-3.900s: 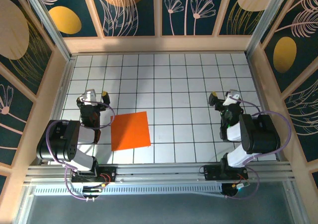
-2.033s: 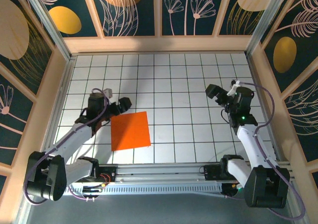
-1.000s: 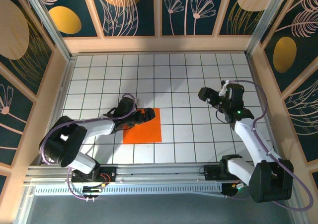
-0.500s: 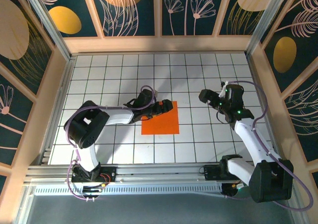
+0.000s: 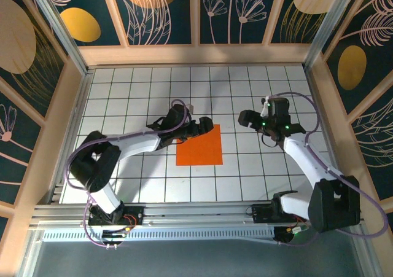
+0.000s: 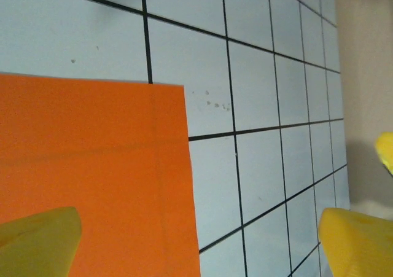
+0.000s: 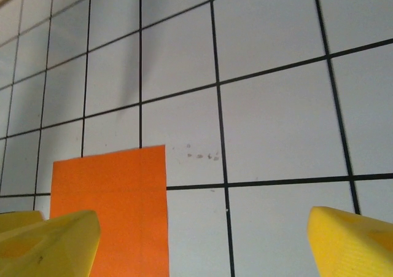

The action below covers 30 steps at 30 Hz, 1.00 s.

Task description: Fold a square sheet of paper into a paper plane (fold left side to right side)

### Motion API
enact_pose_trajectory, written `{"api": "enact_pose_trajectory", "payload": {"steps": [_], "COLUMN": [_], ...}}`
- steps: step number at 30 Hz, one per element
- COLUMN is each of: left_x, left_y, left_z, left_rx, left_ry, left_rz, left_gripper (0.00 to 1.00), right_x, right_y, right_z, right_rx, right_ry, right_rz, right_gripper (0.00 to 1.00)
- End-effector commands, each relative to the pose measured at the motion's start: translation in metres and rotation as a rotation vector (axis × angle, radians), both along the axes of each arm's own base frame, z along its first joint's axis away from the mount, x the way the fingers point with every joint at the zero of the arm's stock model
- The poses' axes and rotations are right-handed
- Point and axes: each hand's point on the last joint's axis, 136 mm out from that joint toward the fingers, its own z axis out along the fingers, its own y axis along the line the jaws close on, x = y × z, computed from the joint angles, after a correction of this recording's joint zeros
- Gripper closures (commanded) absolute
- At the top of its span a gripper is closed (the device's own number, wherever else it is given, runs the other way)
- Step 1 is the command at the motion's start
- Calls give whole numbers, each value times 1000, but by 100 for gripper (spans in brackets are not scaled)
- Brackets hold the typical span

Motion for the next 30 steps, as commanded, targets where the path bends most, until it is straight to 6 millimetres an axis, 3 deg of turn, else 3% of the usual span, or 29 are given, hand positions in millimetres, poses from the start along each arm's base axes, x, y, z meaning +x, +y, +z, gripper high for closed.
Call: {"api": "enact_pose_trajectory", "payload": {"steps": [1, 5, 9, 19, 23, 30], "left_x": [-20, -45, -61, -69, -73, -80], "left_y": [30, 54, 57, 57, 61, 71], "left_z": [-21, -39, -47, -71, -82, -94], "left_rx": [85, 110, 98, 124, 146, 174], "left_ry": [31, 70, 106, 151, 177, 200], "left_rz": [47, 69, 35, 1, 4, 18], "left_gripper": [4, 12, 24, 45, 54, 57], "right_x": [4, 7, 8, 13, 16, 17], "right_y": [13, 40, 69, 134, 143, 147], "right_z": [-3, -15, -35, -82, -98, -113], "right_rx": [-72, -125, -193, -309, -367, -391], "right_ry": [15, 44, 89, 179, 196, 217], "right_rz": [36, 96, 164, 304, 312, 315], "right_gripper": [10, 8, 7, 2, 2, 1]}}
